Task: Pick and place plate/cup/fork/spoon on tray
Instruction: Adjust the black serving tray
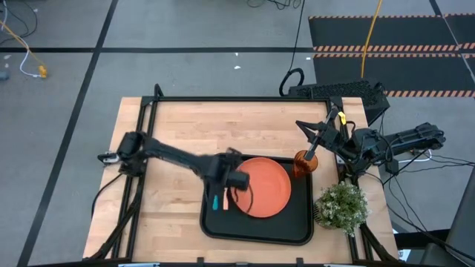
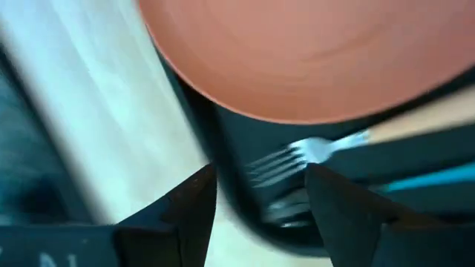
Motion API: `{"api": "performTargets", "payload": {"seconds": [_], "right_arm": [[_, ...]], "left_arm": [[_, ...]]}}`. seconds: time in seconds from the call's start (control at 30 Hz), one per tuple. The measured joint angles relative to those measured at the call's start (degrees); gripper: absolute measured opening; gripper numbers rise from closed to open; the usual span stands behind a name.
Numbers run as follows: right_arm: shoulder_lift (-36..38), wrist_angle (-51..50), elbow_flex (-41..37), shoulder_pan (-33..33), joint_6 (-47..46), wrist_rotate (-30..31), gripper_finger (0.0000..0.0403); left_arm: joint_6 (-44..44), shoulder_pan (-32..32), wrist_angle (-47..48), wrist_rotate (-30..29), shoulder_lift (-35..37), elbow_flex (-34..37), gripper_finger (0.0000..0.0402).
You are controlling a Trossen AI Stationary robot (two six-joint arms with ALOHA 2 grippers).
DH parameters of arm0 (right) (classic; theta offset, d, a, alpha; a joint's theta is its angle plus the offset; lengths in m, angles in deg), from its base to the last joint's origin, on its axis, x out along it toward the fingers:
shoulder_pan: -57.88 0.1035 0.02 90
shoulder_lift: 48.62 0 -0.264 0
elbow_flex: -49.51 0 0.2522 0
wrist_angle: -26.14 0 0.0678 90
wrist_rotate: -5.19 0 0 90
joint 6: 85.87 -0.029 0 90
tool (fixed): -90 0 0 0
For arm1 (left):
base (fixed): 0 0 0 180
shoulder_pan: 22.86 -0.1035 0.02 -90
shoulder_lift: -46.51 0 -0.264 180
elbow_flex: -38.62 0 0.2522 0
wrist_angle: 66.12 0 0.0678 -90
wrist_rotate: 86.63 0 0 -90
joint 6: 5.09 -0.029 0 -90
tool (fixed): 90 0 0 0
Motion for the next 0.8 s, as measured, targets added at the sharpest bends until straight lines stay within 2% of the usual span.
{"api": "performTargets", "payload": {"seconds": [0.1, 0.17, 0.4, 0.53, 0.8], "right_arm": [[0.0, -0.07, 0.0, 0.0, -0.35, -0.01, 0.0], [0.02, -0.02, 0.0, 0.0, -0.35, -0.04, 0.0], [0.0, -0.01, 0.0, 0.0, -0.55, -0.09, 0.0], [0.0, 0.02, 0.0, 0.0, -0.53, -0.15, 0.0], [0.0, -0.02, 0.0, 0.0, -0.55, -0.18, 0.0]], "left_arm": [[11.36, -3.83, -0.14, 10.49, 1.91, 0.81, 0.0197], [13.79, -5.72, -0.05, 13.72, 2.8, 2.37, 0.0187], [16.81, -12.01, -0.05, 7.22, 6.02, 10.42, 0.0152], [18.59, -16.2, -0.47, 9.1, 6.01, 12.97, 0.0144], [16.18, -20.94, -8.1, 10.95, 5.46, 15.01, 0.0143]]}}
